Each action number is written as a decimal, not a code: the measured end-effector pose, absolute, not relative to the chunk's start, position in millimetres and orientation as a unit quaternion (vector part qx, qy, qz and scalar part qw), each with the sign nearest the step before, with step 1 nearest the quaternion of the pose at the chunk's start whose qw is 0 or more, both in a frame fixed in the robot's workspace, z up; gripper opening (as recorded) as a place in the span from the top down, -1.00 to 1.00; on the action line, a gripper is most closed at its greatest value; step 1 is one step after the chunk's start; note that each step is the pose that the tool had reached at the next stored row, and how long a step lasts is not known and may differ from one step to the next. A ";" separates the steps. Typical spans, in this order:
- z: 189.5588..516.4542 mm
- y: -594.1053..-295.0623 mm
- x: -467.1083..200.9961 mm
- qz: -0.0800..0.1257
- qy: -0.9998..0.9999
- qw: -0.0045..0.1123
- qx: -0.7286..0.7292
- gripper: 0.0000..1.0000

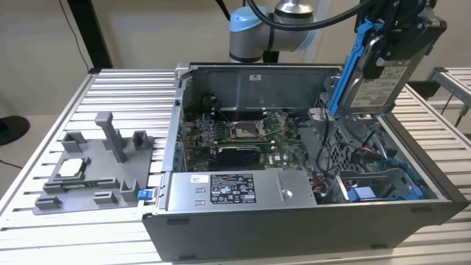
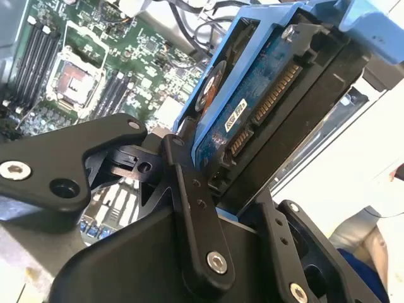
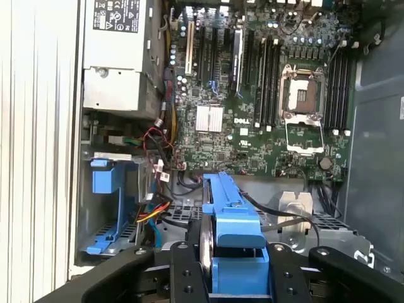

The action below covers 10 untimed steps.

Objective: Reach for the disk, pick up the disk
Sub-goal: 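Pick up the disk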

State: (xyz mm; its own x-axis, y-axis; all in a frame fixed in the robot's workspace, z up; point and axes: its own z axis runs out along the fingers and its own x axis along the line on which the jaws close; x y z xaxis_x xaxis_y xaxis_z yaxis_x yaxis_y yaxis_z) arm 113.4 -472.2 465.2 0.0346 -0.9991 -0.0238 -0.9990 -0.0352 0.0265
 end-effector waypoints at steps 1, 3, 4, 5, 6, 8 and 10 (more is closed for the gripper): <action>465.2 -473.2 113.5 -0.018 -0.695 0.001 0.719 1.00; 465.2 -475.7 113.5 -0.018 -0.695 0.001 0.719 1.00; 465.2 -476.9 113.4 -0.018 -0.695 0.001 0.719 1.00; 465.2 -478.3 113.5 -0.018 -0.695 0.001 0.719 1.00; 465.3 -479.9 113.5 -0.018 -0.695 0.001 0.719 1.00; 465.2 -484.3 113.5 -0.018 -0.695 0.001 0.719 1.00; 465.2 -489.7 113.4 -0.018 -0.695 0.001 0.719 1.00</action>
